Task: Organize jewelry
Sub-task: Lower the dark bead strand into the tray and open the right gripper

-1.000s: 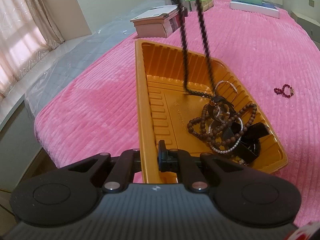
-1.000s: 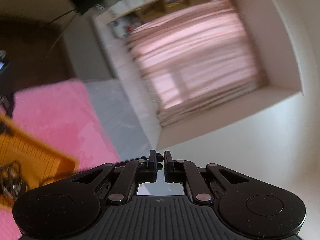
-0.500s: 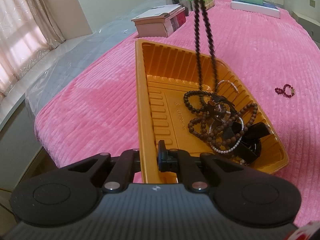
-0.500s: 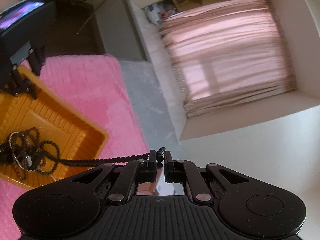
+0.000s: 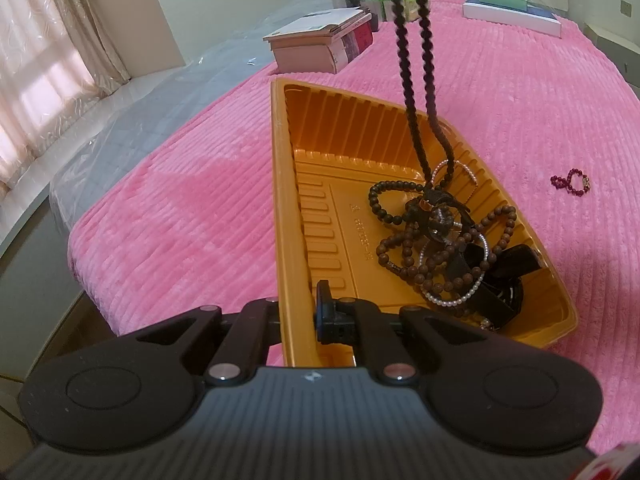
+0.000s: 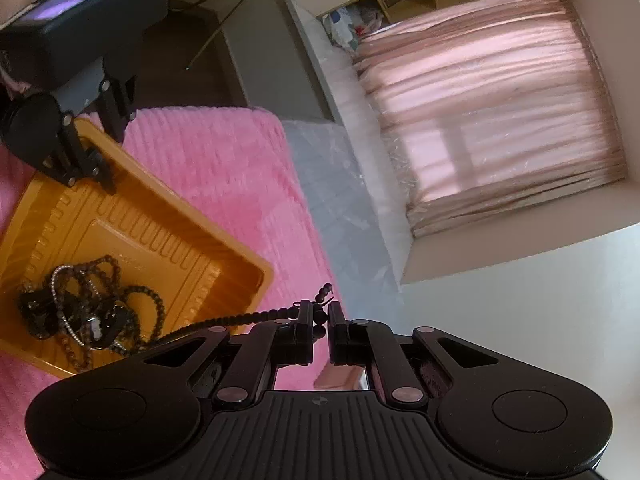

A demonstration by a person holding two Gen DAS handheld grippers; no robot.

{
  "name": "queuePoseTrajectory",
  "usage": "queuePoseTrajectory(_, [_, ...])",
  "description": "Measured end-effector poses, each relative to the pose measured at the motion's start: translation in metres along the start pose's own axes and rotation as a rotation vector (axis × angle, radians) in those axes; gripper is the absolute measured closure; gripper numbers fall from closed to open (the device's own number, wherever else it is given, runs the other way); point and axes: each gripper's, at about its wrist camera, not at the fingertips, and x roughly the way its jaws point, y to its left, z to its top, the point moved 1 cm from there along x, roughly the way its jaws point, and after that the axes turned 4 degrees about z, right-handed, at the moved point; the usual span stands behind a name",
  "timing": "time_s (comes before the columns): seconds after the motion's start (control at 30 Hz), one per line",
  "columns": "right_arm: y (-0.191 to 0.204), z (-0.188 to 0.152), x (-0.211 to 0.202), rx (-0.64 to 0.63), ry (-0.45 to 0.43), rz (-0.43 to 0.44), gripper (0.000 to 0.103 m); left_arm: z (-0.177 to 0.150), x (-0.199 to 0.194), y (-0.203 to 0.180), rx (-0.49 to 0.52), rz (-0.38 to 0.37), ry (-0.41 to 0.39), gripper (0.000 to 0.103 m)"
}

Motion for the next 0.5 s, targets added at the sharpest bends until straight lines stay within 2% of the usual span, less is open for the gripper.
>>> queuePoseTrajectory(0.17, [0.006,-0.005,0.006,0.054,-0.001,0.040,0.096,0.000,0.001,0.000,-0.001,0.001,0.001,0.099])
queuePoseTrajectory(0.5, [0.032,-0.014,0.027,0.082,0.015,0.111,0.096,-0.001,0.002,0.001,-0.003,0.001,0.007,0.099])
